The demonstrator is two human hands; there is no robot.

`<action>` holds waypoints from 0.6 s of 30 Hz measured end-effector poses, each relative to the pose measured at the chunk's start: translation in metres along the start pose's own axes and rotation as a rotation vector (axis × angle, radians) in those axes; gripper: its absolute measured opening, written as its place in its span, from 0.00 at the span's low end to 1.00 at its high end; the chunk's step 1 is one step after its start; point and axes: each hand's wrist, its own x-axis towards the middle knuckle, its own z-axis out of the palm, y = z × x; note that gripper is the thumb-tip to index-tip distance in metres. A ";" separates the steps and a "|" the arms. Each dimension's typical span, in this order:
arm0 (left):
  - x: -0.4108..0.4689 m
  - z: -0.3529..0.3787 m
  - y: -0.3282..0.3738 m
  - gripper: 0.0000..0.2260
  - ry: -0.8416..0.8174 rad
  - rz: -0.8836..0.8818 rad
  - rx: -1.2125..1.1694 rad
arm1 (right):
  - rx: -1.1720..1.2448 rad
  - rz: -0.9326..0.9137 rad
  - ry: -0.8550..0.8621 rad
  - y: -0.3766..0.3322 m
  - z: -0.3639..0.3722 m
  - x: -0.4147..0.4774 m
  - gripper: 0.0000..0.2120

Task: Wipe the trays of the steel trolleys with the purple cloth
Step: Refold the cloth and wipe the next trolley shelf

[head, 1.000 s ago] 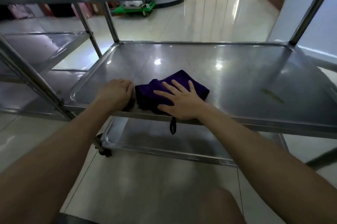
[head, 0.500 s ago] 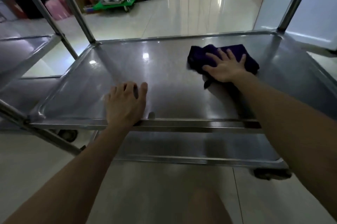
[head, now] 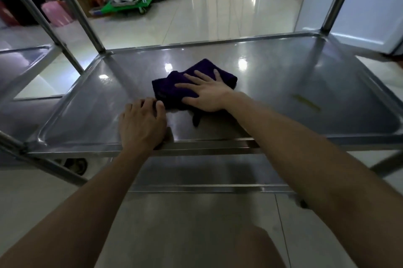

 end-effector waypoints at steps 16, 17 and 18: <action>0.003 -0.001 0.024 0.23 0.073 -0.024 0.015 | -0.038 0.520 0.118 0.047 -0.007 -0.116 0.34; 0.003 -0.002 0.024 0.23 0.059 -0.029 0.027 | -0.057 0.395 0.116 0.018 0.002 -0.116 0.33; 0.003 -0.002 0.023 0.22 0.038 -0.028 0.039 | -0.065 0.267 0.113 -0.004 0.012 -0.120 0.32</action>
